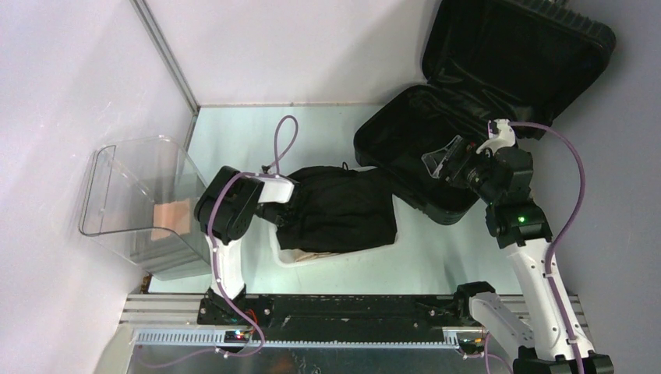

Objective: Open, take out, and arrange the luggage
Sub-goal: Open the drawer of the storage box.

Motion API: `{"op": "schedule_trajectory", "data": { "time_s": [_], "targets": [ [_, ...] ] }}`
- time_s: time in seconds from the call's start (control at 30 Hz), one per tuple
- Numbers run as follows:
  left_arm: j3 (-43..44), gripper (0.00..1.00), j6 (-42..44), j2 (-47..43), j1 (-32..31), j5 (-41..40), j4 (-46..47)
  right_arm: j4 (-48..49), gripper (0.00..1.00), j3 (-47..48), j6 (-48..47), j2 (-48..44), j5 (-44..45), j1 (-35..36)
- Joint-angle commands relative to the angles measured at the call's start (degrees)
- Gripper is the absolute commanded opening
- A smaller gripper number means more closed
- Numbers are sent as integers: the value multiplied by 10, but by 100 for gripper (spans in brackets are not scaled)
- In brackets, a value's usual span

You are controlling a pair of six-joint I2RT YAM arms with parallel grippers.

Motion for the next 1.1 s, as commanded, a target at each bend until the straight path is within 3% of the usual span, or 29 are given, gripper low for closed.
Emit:
{"op": "schedule_trajectory", "data": {
  "time_s": [0.0, 0.17, 0.27, 0.33, 0.67, 0.73, 0.8, 0.87, 0.97, 1.07],
  "targets": [
    [-21, 40, -91, 2, 6, -31, -70, -6, 90, 22, -6, -8, 3, 2],
    [-41, 52, 26, -40, -5, -18, 19, -23, 90, 22, -26, -16, 17, 2],
    [-15, 77, -9, -45, 14, -22, -31, -31, 90, 22, -33, -28, 28, 1],
    [18, 84, -17, -50, 21, -26, -65, -32, 90, 23, -29, -32, 27, 2],
    [214, 90, 97, -136, 5, 7, -51, -28, 90, 34, -20, -34, 18, 2],
    [203, 90, 226, -177, -6, 75, 65, -28, 90, 34, -23, -39, 21, 2],
    [160, 90, 421, -249, -11, 208, 292, -31, 90, 34, -25, -42, 27, 2],
    [129, 91, 451, -304, -12, 267, 361, -31, 91, 34, -25, -43, 27, 1],
    [124, 92, 462, -309, -10, 244, 353, -34, 91, 37, -21, -44, 26, 2],
    [141, 94, 385, -248, 5, 172, 234, -38, 90, 38, -8, -43, 28, 3]
  ]
}}
